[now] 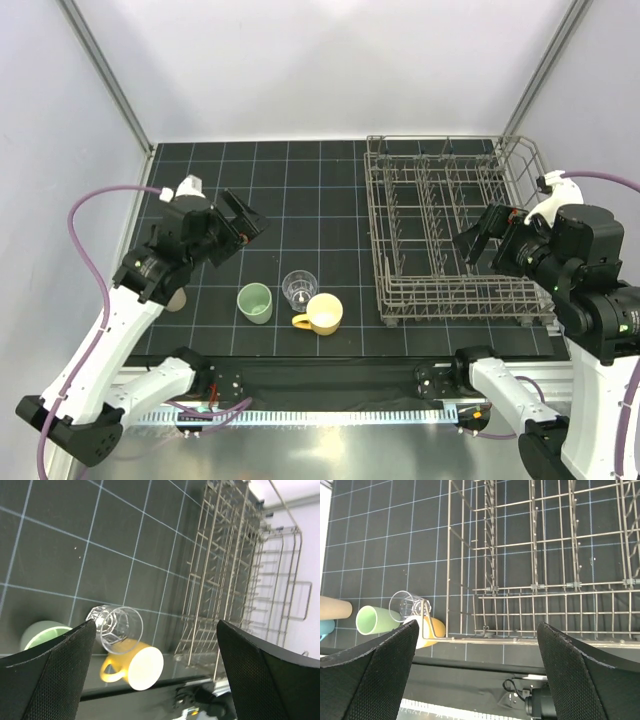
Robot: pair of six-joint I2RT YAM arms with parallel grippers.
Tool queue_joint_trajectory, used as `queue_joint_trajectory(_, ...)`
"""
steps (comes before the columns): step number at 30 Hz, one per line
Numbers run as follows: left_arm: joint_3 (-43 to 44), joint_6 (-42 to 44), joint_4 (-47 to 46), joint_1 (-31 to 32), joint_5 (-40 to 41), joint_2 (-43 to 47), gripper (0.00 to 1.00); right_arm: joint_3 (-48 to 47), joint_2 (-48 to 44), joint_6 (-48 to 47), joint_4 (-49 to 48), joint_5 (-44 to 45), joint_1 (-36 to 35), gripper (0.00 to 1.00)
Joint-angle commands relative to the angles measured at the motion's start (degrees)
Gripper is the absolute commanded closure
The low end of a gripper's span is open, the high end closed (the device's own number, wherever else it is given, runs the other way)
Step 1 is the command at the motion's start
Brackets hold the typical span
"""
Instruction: Load the cups into the dish rack
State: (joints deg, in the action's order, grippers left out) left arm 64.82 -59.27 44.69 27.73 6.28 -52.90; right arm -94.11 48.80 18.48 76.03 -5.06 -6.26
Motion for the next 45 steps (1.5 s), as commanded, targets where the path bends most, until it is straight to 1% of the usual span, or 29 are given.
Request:
queue_joint_trajectory(1, 5.1, 6.8, 6.1, -0.3, -2.5, -1.1, 0.0, -1.6, -1.0, -0.6, 8.4, 2.3, 0.1, 0.0)
queue_joint_trajectory(2, 5.4, 5.4, 8.4, -0.9, -0.9, -1.1, 0.0, -1.8, -1.3, -0.5, 7.4, 1.5, 0.1, 0.0)
queue_joint_trajectory(3, 4.7, 4.6, 7.9, -1.4, -0.8, -0.7, 0.0, -1.6, -1.8, -1.7, 6.7, -4.2, 0.1, 0.0)
queue_joint_trajectory(4, 4.1, 5.1, 6.1, -1.9, -1.9, -0.2, 0.0, -1.5, -2.7, -2.0, 5.6, -5.7, 0.1, 0.0)
queue_joint_trajectory(5, 3.4, 5.6, 3.2, -2.2, -2.8, 0.6, 0.0, -0.4, -3.3, -0.7, 5.1, -5.7, 0.1, 0.0)
queue_joint_trajectory(8, 3.7, 7.1, 2.9, -2.3, -2.5, -0.5, 0.0, -1.2, -2.5, -1.3, 6.3, -6.4, 0.1, 0.0)
queue_joint_trajectory(9, 4.6, 8.4, 5.0, -2.3, -2.2, -1.4, 0.0, -2.0, -2.0, -1.2, 6.8, -6.9, 0.0, 0.0)
queue_joint_trajectory(10, 6.4, 9.2, 6.1, -2.3, -2.1, -2.5, 0.0, -2.4, -1.5, -1.6, 6.8, -10.4, 0.1, 0.0)
queue_joint_trajectory(12, 8.2, 10.8, 9.7, -2.3, -2.2, -6.0, 0.0, -2.0, -2.6, -2.0, 4.6, -12.9, 0.1, 0.0)
queue_joint_trajectory(14, 10.3, 12.8, 12.4, -2.3, -1.6, -8.3, 0.03, 1.6, -4.5, -1.7, 1.8, -15.1, 0.1, 0.0)
queue_joint_trajectory(16, 11.3, 14.5, 16.0, -2.3, -1.4, -11.8, 0.07, 3.7, -4.2, -1.0, 2.2, -14.9, 0.1, 0.0)
queue_joint_trajectory(17, 12.0, 15.1, 16.8, -2.3, -2.1, -13.1, 0.09, 5.0, -3.7, -1.3, 2.4, -16.4, 0.1, 0.0)
queue_joint_trajectory(19, 12.4, 16.0, 19.4, -2.1, -2.7, -16.2, 0.12, 5.1, -1.9, -2.0, 3.0, -17.7, 0.1, 0.0)
queue_joint_trajectory(23, 12.3, 16.7, 22.7, -0.8, -2.2, -19.5, 0.18, 5.1, -1.7, -2.8, 1.8, -20.9, 0.1, 0.0)
queue_joint_trajectory(26, 10.4, 15.7, 24.1, 0.4, -0.9, -20.0, 0.2, 6.6, -3.3, -1.7, 0.4, -22.5, 0.1, 0.0)
queue_joint_trajectory(30, 5.4, 14.4, 23.3, 0.5, -2.0, -18.4, 0.23, 12.1, -4.4, -0.2, -1.1, -28.8, 0.0, 0.0)
queue_joint_trajectory(31, 4.0, 14.4, 23.3, 0.5, -2.1, -17.9, 0.24, 13.1, -4.1, -0.3, -1.2, -31.8, 0.0, 0.0)
queue_joint_trajectory(33, 3.1, 14.4, 23.0, 0.5, -1.7, -16.6, 0.25, 14.9, -3.7, -0.5, -1.4, -33.3, 0.1, 0.0)
queue_joint_trajectory(38, 0.1, 14.5, 23.7, 0.5, -0.7, -15.6, 0.25, 13.6, -3.5, 0.6, -1.6, -29.4, 0.1, 0.0)
queue_joint_trajectory(41, -1.9, 14.6, 23.3, 0.6, -1.0, -15.5, 0.26, 14.5, -3.5, 2.1, -3.1, -30.4, 0.2, 0.0)
queue_joint_trajectory(45, -4.3, 14.7, 22.3, 0.5, -0.7, -15.6, 0.28, 14.2, -3.9, 3.1, -2.2, -31.1, 0.0, 0.0)
